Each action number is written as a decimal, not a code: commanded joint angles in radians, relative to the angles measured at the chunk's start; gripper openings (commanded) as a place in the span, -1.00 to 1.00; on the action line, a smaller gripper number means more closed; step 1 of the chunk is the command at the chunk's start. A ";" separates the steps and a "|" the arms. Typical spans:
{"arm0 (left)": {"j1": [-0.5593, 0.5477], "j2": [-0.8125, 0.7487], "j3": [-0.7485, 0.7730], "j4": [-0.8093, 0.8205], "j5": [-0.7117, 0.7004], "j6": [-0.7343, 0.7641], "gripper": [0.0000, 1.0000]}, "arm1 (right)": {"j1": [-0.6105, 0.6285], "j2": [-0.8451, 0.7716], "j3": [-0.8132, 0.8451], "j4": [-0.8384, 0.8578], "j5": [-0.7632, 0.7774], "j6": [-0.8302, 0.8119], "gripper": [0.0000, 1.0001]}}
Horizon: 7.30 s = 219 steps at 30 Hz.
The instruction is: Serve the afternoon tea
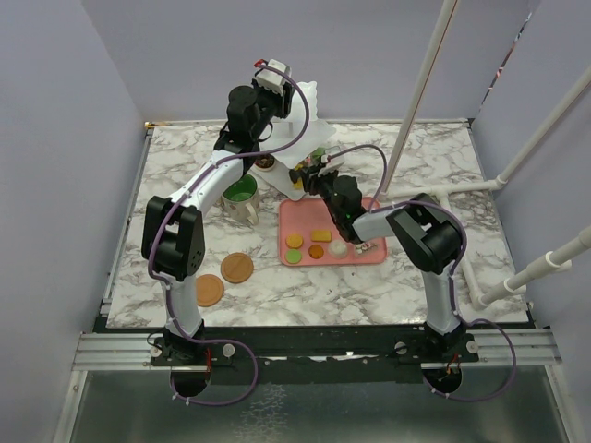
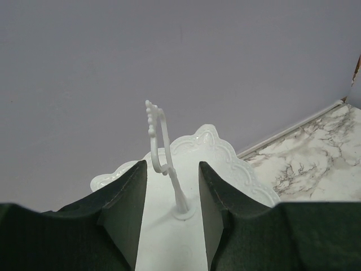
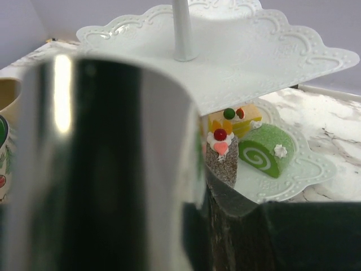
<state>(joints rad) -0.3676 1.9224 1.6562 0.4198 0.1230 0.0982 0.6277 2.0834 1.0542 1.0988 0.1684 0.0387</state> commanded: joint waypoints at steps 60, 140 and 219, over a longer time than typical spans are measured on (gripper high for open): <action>0.057 0.172 0.345 -0.177 0.106 -0.160 -0.91 | 0.007 -1.000 -0.446 -0.787 0.231 0.138 0.15; -0.050 -0.035 0.146 -0.073 -0.296 -0.123 0.24 | 0.010 -1.278 -0.456 -1.395 0.031 0.283 -0.59; -0.046 -0.060 0.132 -0.071 -0.261 -0.109 0.26 | 0.010 -1.154 -0.594 -0.962 0.323 0.166 0.21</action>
<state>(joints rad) -0.4198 1.9125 1.7912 0.3355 -0.1631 -0.0143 0.6357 0.8997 0.4789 0.0731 0.4648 0.2008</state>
